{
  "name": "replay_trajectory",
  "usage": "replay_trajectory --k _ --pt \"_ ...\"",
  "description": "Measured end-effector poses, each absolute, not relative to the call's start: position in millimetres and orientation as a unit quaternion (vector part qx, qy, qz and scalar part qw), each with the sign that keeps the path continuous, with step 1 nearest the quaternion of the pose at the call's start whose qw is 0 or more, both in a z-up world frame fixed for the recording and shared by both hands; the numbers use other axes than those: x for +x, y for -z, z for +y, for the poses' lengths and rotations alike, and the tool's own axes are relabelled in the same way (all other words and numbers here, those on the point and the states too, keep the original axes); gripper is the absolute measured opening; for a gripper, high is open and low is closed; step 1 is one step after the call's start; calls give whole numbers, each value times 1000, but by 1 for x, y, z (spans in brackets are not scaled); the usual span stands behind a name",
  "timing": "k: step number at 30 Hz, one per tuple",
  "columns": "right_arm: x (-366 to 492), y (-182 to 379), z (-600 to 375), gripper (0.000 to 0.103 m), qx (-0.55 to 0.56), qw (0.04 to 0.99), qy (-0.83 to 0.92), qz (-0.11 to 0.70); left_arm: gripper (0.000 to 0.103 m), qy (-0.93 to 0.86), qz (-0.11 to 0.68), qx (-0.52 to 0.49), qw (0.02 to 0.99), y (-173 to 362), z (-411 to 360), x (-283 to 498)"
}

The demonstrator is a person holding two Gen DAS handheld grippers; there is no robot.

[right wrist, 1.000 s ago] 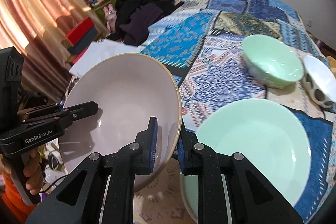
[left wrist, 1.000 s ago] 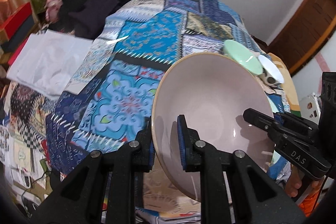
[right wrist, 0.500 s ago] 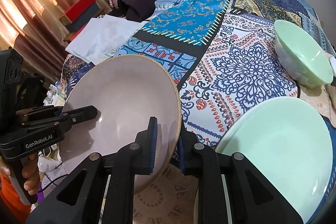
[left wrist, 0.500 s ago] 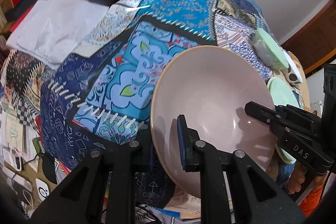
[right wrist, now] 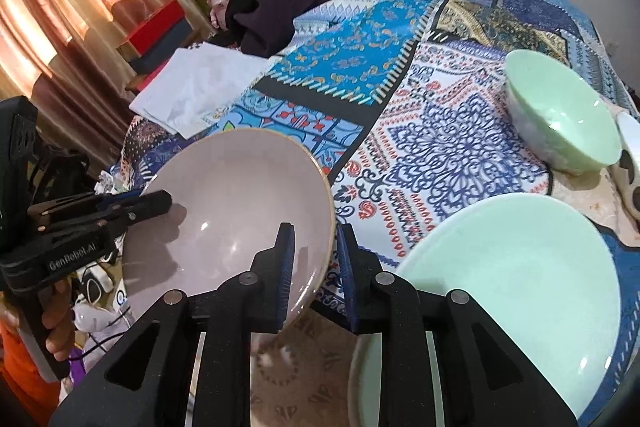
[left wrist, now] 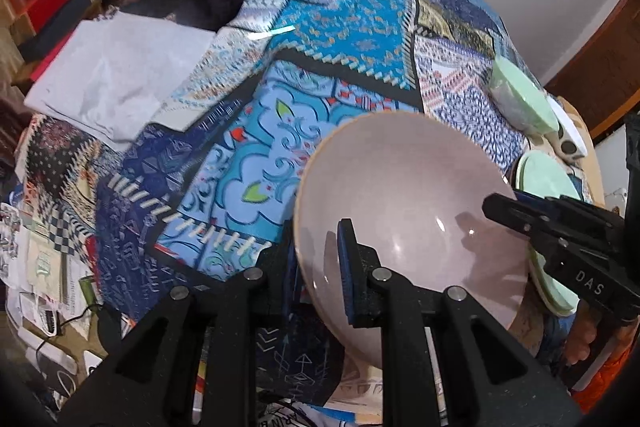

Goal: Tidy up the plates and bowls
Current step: 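Set the pale pink bowl down beside the plate stack and release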

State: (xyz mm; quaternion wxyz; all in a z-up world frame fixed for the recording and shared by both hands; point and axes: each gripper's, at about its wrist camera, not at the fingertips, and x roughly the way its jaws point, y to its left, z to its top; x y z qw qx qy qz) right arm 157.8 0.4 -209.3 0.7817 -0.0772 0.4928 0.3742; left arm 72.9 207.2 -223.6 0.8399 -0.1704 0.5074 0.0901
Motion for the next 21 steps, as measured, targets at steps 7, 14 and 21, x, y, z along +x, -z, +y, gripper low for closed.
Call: replay_trajectory --k 7,14,21 --pt "159 176 -28 26 -66 811 -365 453 31 -111 473 -156 860 188 208 70" --pt "168 140 -69 36 -51 848 -336 406 49 -97 426 -124 891 142 183 82" --pt "185 119 -116 50 -36 884 -287 366 65 -61 404 -86 909 115 143 109"
